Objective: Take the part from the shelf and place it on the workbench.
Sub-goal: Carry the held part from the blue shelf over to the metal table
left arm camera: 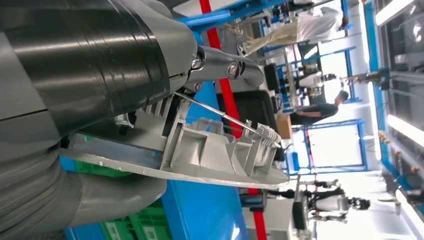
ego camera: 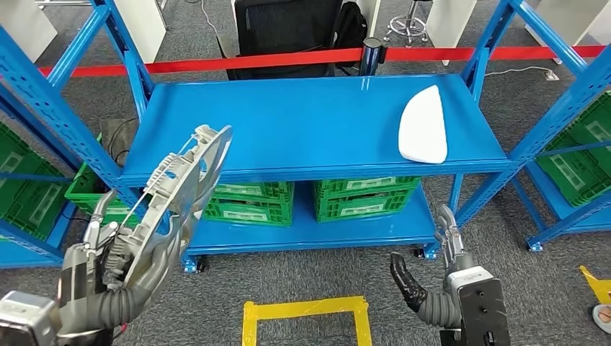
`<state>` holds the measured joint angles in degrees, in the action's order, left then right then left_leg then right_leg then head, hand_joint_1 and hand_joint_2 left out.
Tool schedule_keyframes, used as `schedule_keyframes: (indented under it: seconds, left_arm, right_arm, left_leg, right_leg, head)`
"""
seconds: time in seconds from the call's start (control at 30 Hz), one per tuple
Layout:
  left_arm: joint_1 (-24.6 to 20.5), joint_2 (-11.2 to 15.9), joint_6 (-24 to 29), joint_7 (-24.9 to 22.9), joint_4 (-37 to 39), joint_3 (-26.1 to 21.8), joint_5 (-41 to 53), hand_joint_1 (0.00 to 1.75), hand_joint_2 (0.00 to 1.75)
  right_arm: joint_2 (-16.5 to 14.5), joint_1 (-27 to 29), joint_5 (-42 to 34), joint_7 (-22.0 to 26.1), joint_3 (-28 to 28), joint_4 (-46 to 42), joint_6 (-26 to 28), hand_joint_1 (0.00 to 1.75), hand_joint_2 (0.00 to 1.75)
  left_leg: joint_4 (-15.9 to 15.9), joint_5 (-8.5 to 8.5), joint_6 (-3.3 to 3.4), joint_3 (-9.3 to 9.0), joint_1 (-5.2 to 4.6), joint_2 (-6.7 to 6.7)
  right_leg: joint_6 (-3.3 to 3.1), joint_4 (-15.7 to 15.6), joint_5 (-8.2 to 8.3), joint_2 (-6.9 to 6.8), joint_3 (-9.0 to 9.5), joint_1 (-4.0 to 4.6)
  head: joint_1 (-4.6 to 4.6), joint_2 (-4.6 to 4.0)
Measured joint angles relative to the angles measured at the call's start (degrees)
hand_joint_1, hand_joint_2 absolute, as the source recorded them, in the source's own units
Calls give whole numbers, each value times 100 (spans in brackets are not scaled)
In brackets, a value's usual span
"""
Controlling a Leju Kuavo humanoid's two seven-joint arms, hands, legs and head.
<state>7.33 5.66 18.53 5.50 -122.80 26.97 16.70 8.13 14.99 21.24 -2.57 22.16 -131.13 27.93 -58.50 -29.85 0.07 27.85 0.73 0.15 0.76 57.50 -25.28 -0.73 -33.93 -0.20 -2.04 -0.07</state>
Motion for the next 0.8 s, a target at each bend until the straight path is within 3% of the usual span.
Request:
schedule_keyframes:
  seconds: [0.07, 0.13, 0.2, 0.27, 0.3, 0.33, 0.37, 0.43, 0.5, 0.6, 0.63, 0.7, 0.77, 0.8]
  left_arm:
    - [1, 0, 2, -1, -15, 0, 3, 175, 175]
    - [0, -1, 3, -2, -20, 0, 5, 175, 175]
    - [-3, -3, 4, -2, -23, -1, 9, 175, 175]
    - [-2, -4, 6, -2, -25, -2, 10, 175, 175]
    - [0, -4, 7, -3, -24, -3, 10, 175, 175]
    - [1, -4, 7, -3, -23, -3, 10, 175, 175]
    - [2, -4, 7, -3, -23, -2, 10, 175, 175]
    - [3, -4, 9, -2, -25, -2, 13, 175, 175]
    - [3, -4, 10, -2, -31, -1, 20, 175, 175]
    - [10, -1, 28, -18, -40, 2, 32, 175, 175]
    - [28, 3, 54, -26, -44, 5, 40, 175, 175]
    - [99, 20, 150, -31, -52, 21, 71, 175, 175]
    - [174, 45, 256, -22, -57, 37, 96, 175, 175]
    - [197, 57, 304, -20, -57, 43, 102, 175, 175]
  right_arm:
    - [0, -1, 0, 1, 0, -2, 0, 0, 175]
    - [2, 4, 0, 1, 0, -4, 1, 0, 175]
    - [5, 7, -1, 0, 0, -5, 2, 0, 175]
    - [7, 9, -4, -1, 0, -4, 2, 0, 175]
    - [7, 11, -5, -1, 0, -4, 2, 0, 175]
    - [7, 11, -6, -1, 0, -3, 2, 0, 175]
    - [7, 11, -7, -1, 0, -4, 2, 0, 175]
    - [8, 6, -5, -1, 0, -5, 2, 0, 175]
    - [9, 1, -1, 1, 0, -15, 4, 0, 175]
    - [8, 18, 10, 5, 0, -28, 9, 0, 175]
    - [7, 34, 21, 16, 0, -28, 13, 0, 175]
    - [7, 98, 51, 66, 0, -33, 35, 0, 175]
    - [7, 177, 78, 118, 1, -36, 65, 0, 175]
    - [7, 205, 86, 133, 1, -36, 77, 0, 175]
  left_leg:
    - [154, -27, 25, -20, -20, -2]
    - [249, 31, 92, 18, 0, 11]
    - [297, 123, 174, 79, 26, 26]
    - [280, 212, 200, 208, 22, 28]
    - [263, 253, 195, 278, 22, 29]
    - [241, 289, 187, 347, 25, 28]
    - [212, 318, 173, 413, 34, 27]
    - [140, 359, 129, 527, 47, 23]
    - [81, 405, 57, 614, 38, 20]
    - [57, 476, -49, 673, 36, 19]
    - [10, 423, -72, 716, 42, 18]
    - [-390, 62, -98, 893, 48, 14]
    - [-1134, -401, -106, 1144, 44, 10]
    - [-1429, -516, -100, 1213, 38, 10]
  right_leg:
    - [72, 12, 82, -4, -56, -6]
    - [137, 93, 12, 14, -154, -14]
    - [189, 528, -375, 37, -339, -33]
    - [229, 1248, -795, 41, -539, -58]
    - [246, 1492, -869, 41, -572, -69]
    - [259, 1555, -840, 40, -525, -81]
    - [271, 1376, -716, 40, -364, -94]
    - [291, 622, -492, 44, 136, -117]
    - [262, 87, -461, 65, 460, -106]
    - [146, 3, -450, 75, 427, -88]
    - [96, -5, -417, 69, 404, -91]
    - [-5, -29, -338, 55, 337, -92]
    - [-62, -19, -260, 53, 242, -57]
    - [-77, -10, -221, 54, 183, -33]
  head:
    - [8, 0]
    - [18, 0]
    - [83, 0]
    - [150, 0]
    - [166, 0]
    - [180, 0]
    - [195, 0]
    - [236, 0]
    - [272, 0]
    - [244, 0]
    - [221, 0]
    - [145, 0]
    - [61, 0]
    - [32, 0]
